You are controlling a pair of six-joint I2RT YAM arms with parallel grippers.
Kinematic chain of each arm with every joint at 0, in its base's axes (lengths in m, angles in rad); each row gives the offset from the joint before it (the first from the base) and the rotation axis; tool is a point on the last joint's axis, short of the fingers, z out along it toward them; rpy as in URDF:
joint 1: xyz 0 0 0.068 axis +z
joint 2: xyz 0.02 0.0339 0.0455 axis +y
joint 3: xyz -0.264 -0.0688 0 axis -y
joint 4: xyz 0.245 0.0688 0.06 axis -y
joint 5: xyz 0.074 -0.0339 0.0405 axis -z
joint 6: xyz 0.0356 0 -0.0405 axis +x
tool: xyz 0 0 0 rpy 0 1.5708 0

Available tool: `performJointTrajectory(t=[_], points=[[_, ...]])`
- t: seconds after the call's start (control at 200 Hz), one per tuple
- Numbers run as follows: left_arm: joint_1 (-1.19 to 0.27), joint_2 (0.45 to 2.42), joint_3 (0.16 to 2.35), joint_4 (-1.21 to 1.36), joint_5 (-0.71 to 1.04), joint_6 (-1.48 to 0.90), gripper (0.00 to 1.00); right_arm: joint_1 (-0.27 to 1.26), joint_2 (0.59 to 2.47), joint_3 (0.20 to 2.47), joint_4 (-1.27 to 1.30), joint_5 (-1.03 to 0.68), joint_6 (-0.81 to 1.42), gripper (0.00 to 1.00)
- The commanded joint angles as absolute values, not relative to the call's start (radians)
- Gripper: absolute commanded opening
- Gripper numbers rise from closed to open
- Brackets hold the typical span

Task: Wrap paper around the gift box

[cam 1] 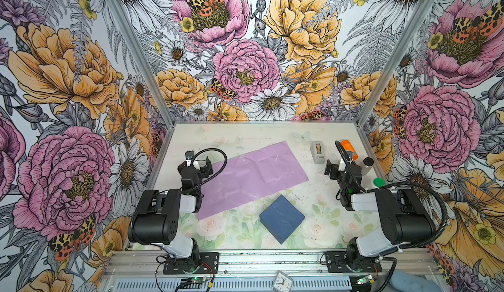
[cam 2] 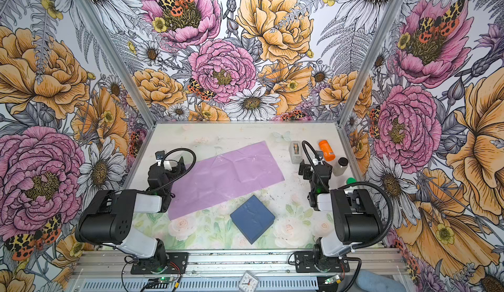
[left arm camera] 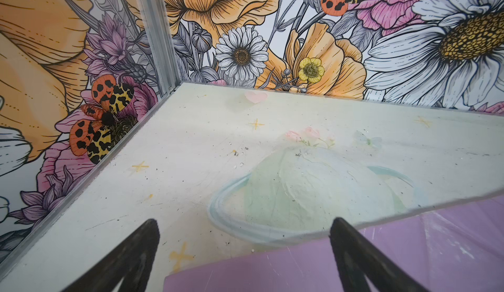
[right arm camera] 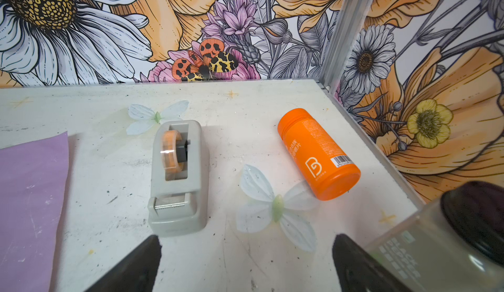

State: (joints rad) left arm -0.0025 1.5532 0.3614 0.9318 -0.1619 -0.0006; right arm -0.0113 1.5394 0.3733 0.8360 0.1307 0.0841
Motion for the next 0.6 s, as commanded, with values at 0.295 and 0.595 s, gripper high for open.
performJointTrajectory(t=[0.295,0.595], points=[[0.002,1.551,0.377,0.941,-0.13,0.001,0.99,-0.002,1.535,0.394,0.862,0.133,0.074,1.0],[0.006,1.55,0.378,0.941,-0.123,0.0,0.99,-0.003,1.535,0.393,0.863,0.132,0.072,1.0]])
